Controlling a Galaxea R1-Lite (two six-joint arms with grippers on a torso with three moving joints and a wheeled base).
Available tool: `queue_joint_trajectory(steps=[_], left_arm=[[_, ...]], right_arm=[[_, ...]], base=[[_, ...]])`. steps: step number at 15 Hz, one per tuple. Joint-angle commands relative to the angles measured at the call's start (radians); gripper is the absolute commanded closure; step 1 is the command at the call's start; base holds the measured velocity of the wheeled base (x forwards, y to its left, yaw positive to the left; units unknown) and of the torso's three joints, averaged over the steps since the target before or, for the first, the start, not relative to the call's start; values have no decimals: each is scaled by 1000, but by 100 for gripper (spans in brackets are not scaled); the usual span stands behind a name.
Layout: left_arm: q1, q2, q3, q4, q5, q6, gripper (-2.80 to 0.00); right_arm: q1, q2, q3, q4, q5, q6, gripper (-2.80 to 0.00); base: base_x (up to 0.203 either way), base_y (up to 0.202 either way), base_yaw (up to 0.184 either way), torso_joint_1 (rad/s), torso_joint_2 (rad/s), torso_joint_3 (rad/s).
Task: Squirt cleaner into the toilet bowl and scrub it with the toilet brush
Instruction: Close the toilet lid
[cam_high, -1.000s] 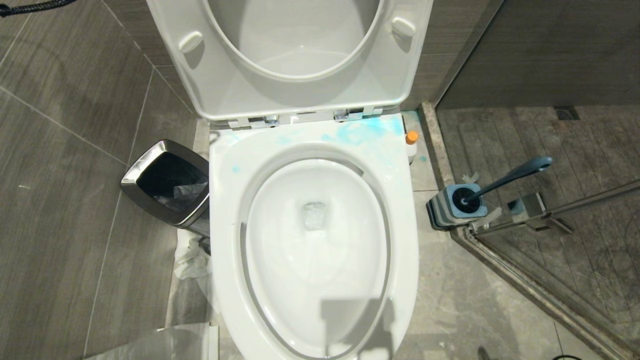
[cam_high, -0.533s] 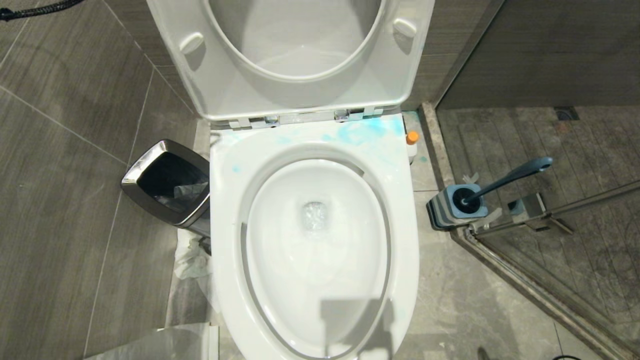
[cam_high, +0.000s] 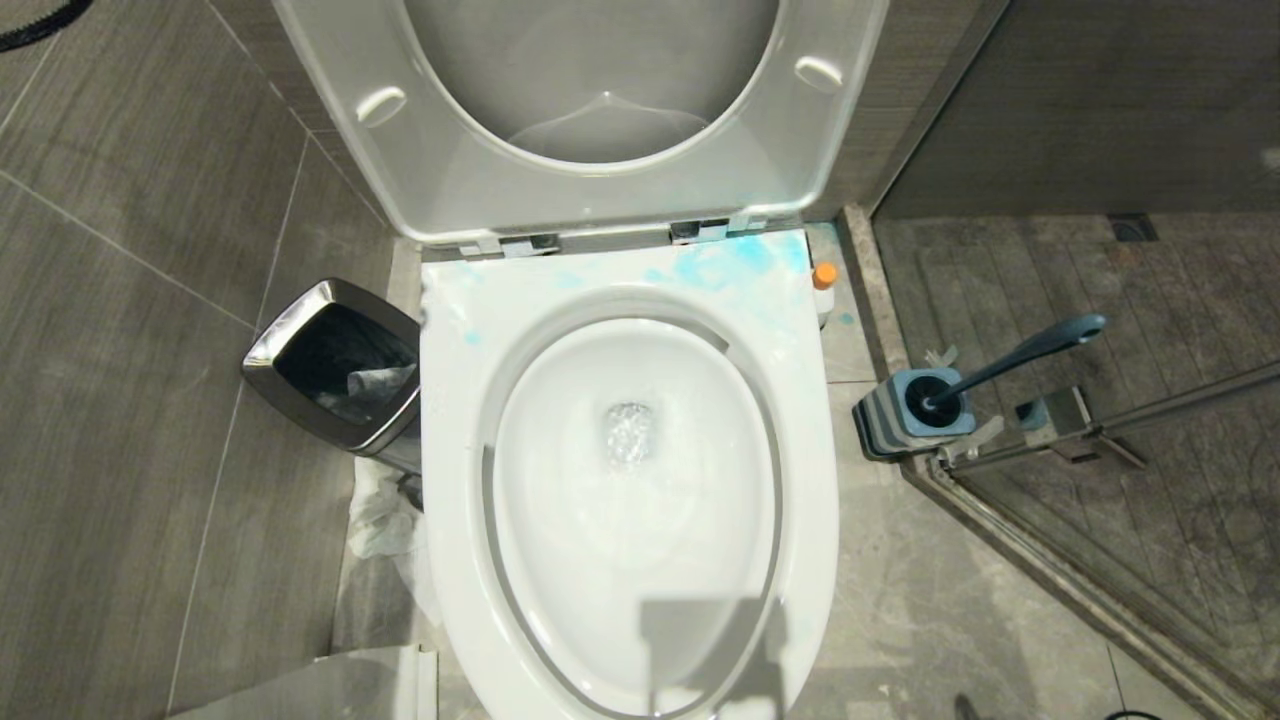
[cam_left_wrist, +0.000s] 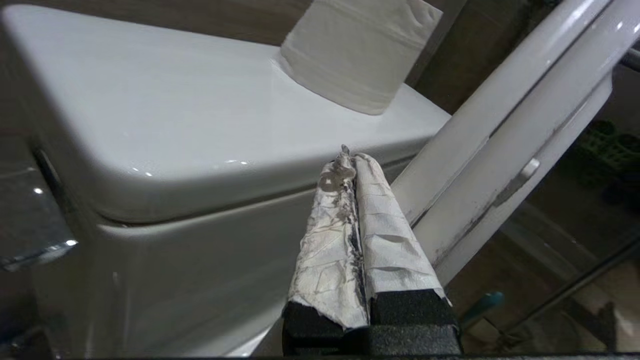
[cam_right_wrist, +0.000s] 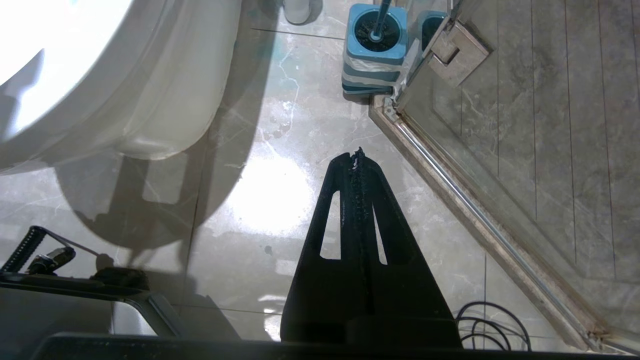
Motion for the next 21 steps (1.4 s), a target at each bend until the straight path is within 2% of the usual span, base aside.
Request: queue_joint_trajectory(steps=[1,7,10,14,16,17,19,21], left_arm=[[2,-135,94,26,-9,-22,0],[2,-438,310,292,-50,-77,0],[7,-607,418,574,-50,-74,0],[21,-632,565,640,-49,-60,0],[29,-633,544,765,-60,-3,0],[50,-628,518,849,-62,55,0],[101,-589,441,1031,-55,209,0],[139,-538,326,1182,-30,286,0]], right_arm=[[1,1,0,0,1,0,0],[0,1,0,0,1,0,0],[1,1,0,0,1,0,0],[0,1,0,0,1,0,0],[1,1,0,0,1,0,0],[1,1,0,0,1,0,0],[-1,1,0,0,1,0,0],[1,1,0,0,1,0,0]], base=[[0,0,0,0,0,0],[0,0,0,0,0,0],[0,0,0,0,0,0],[0,0,0,0,0,0],[0,0,0,0,0,0],[0,0,0,0,0,0],[0,0,0,0,0,0],[0,0,0,0,0,0]])
